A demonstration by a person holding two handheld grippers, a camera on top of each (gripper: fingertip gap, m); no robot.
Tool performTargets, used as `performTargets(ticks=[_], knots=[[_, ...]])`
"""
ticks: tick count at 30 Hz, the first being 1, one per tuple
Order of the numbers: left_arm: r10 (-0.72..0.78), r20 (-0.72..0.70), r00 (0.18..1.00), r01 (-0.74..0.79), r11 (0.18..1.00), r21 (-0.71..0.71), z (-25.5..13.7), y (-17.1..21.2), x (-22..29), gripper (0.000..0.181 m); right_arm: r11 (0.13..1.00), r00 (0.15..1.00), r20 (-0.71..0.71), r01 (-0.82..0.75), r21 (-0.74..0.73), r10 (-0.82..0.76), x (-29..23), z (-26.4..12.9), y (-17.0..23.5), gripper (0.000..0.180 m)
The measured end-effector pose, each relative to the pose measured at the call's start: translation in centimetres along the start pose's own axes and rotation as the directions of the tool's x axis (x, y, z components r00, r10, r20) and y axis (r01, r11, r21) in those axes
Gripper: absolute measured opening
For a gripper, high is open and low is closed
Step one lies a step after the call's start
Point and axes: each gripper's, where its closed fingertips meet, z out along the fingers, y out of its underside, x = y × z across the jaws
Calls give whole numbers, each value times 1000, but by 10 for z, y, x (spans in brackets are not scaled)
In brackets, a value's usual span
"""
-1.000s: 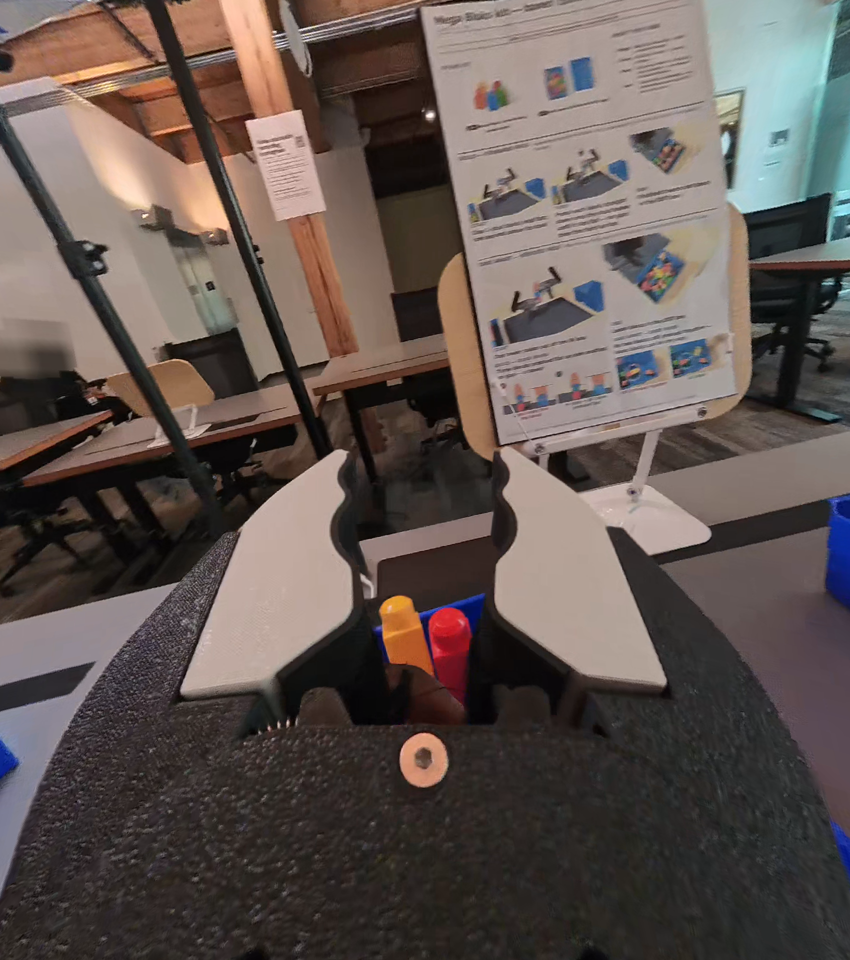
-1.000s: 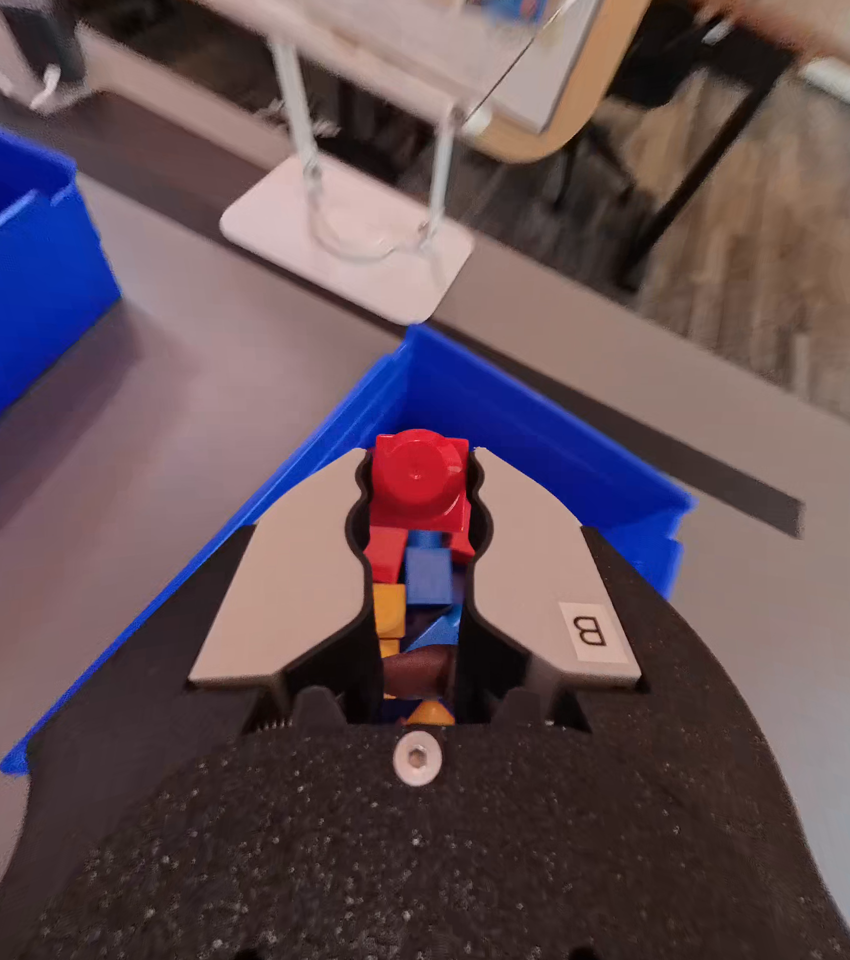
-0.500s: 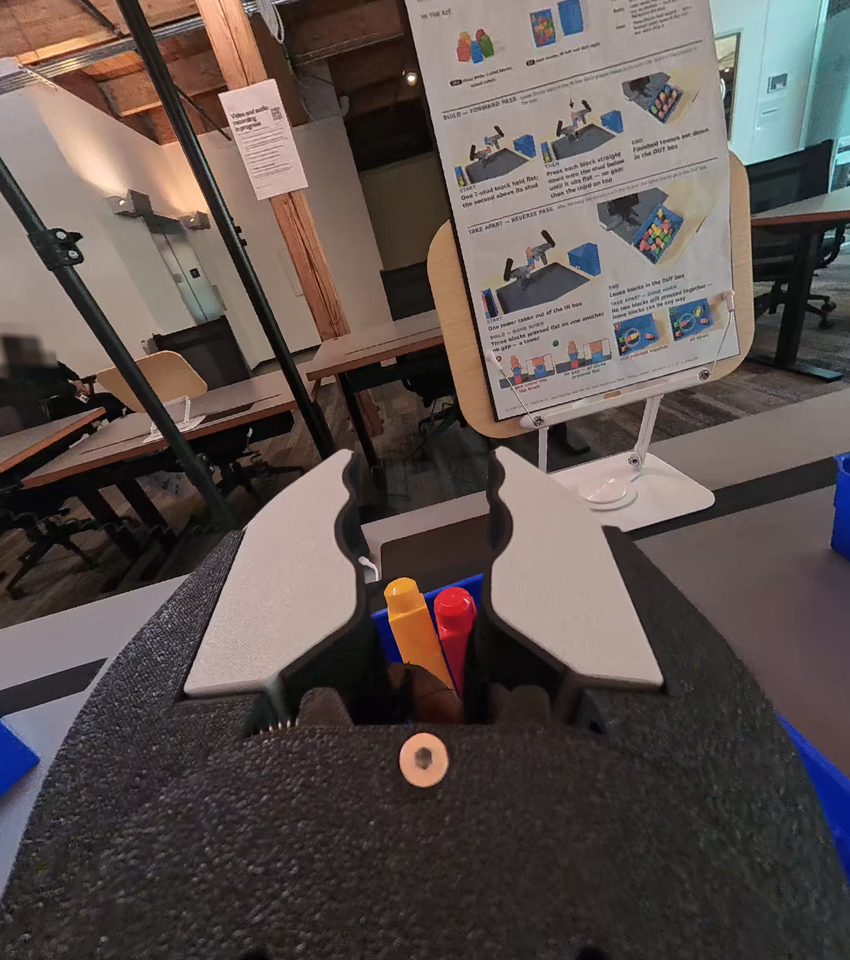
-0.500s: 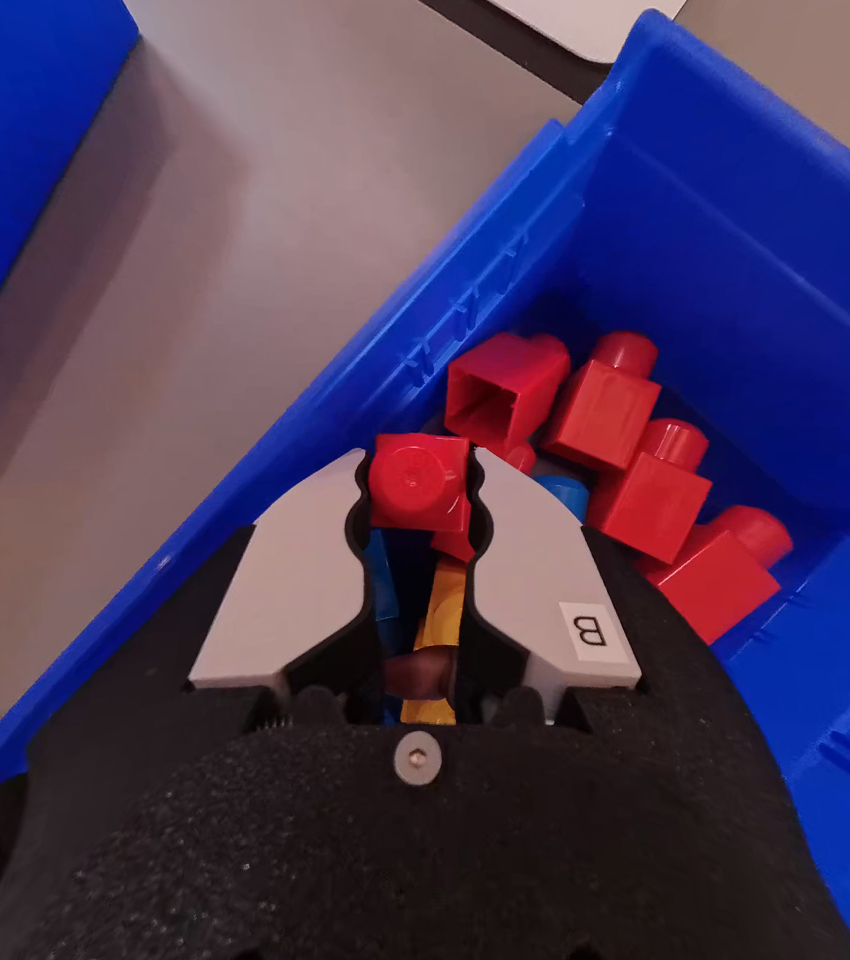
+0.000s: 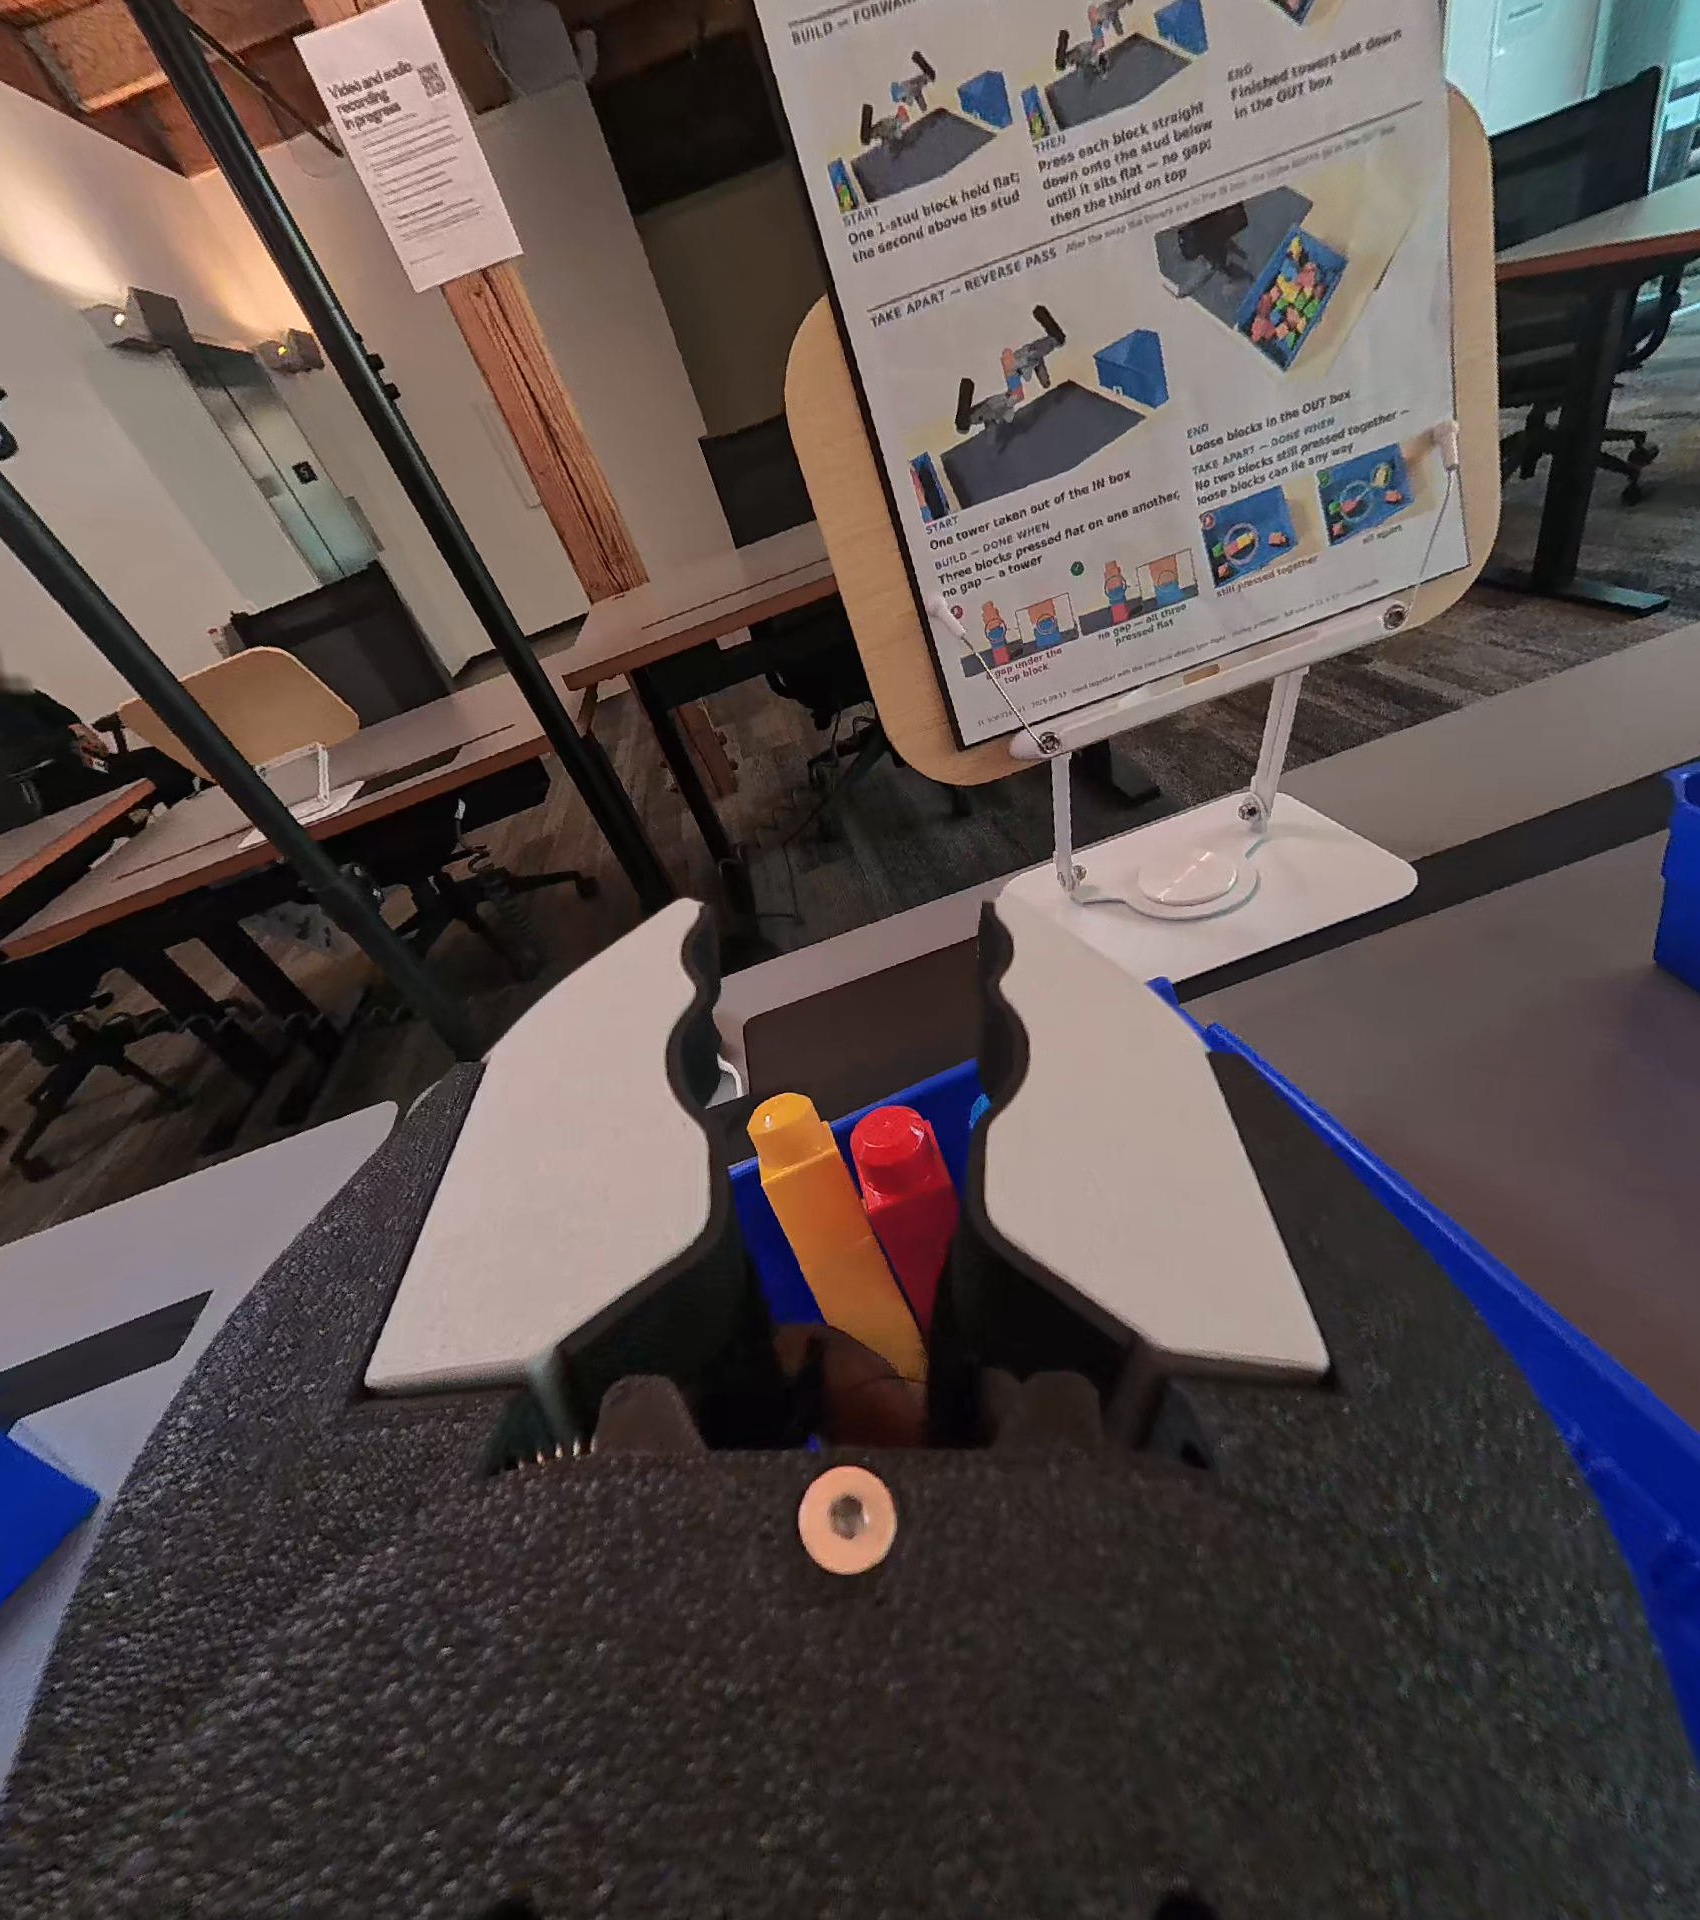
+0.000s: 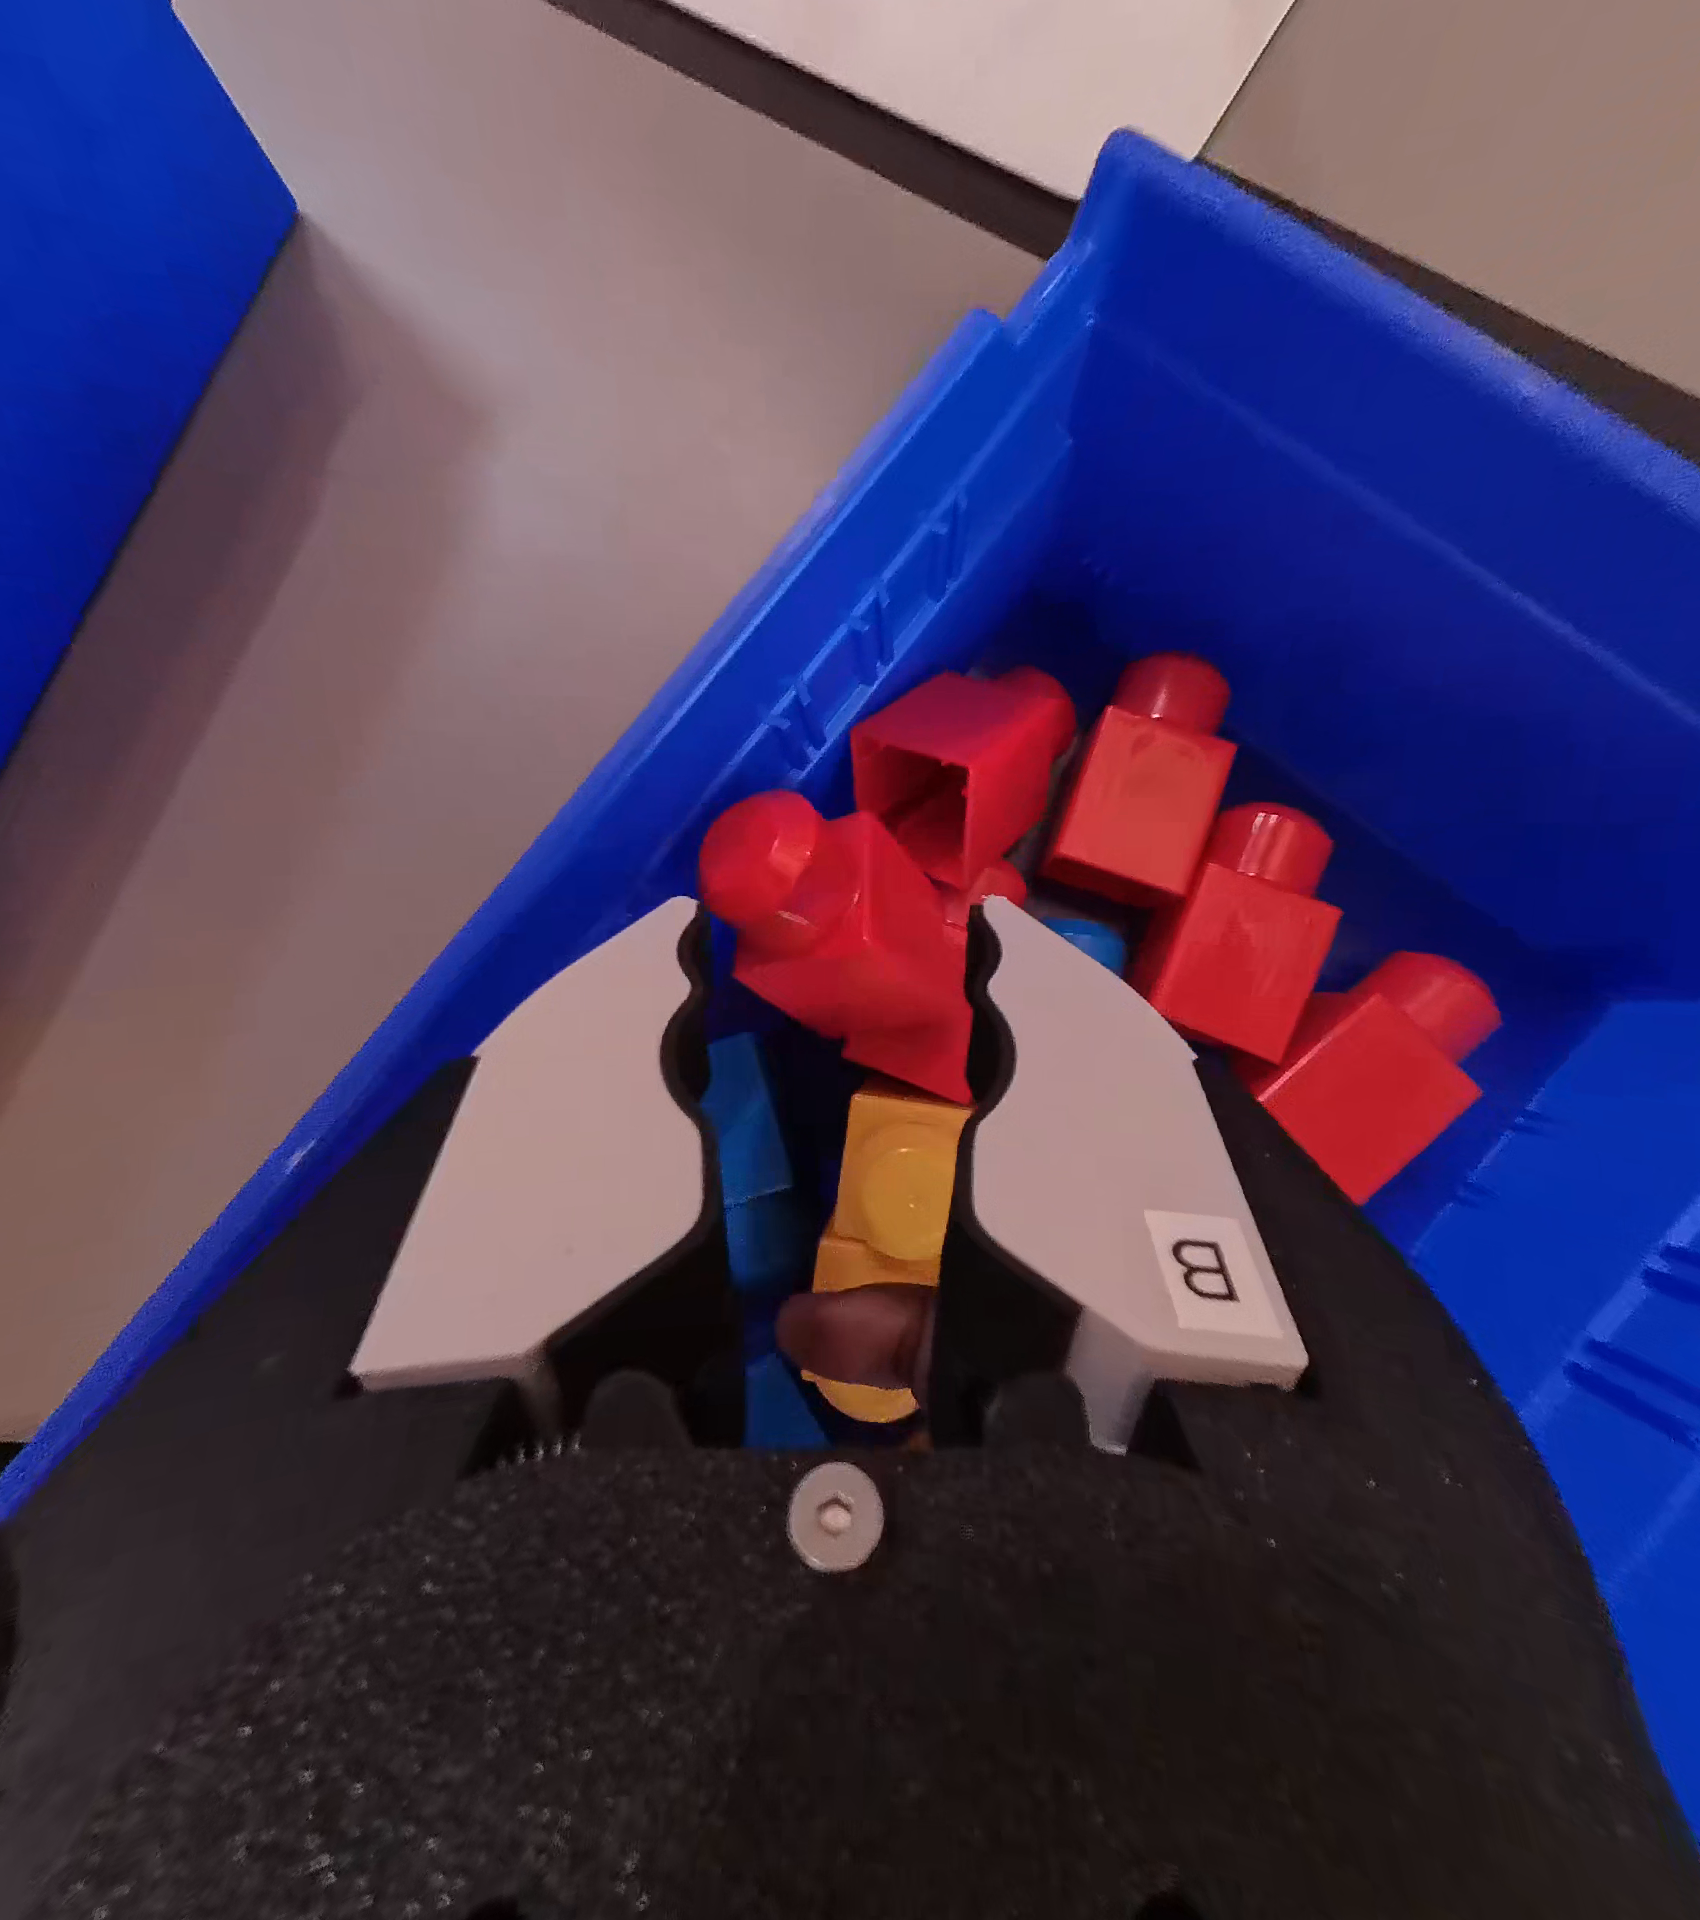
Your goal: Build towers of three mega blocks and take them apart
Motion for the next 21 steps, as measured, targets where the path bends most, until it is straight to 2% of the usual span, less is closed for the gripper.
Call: performTargets(ticks=[4, 10, 15, 21], knots=[[7, -47, 999, -9, 999, -42, 7, 10, 8, 50, 1000, 1000, -19, 1, 23, 0, 4, -10, -1, 45], [-8, -152, 988, -11, 993, -122, 29, 39, 28, 66, 991, 998, -59, 3, 136, 5, 10, -34, -15, 44], [66, -250, 966, -134, 956, -263, 51, 81, 55, 62, 986, 996, -91, 34, 166, -19, 9, -45, -20, 44], [40, -229, 973, -126, 920, -371, 75, 117, 66, 60, 986, 991, -114, 80, 143, -64, 8, -43, -18, 46]])
